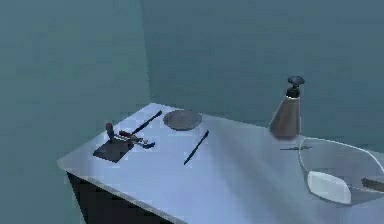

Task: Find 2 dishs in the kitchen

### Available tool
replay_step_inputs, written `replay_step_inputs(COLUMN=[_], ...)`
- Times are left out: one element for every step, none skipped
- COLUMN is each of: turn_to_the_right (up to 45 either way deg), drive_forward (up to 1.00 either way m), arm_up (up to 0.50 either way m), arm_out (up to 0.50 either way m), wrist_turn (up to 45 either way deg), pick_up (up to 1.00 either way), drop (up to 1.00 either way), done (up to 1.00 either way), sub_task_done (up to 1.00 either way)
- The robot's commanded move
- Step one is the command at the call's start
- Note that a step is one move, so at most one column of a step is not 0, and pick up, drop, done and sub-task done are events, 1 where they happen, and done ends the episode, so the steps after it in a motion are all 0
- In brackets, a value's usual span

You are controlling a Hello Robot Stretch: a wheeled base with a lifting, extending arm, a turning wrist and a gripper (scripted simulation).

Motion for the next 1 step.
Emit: replay_step_inputs(turn_to_the_right=[0.0], drive_forward=[0.0], arm_up=[0.0], arm_out=[0.0], wrist_turn=[0.0], pick_up=[0.0], drop=[0.0], done=[1.0], sub_task_done=[0.0])
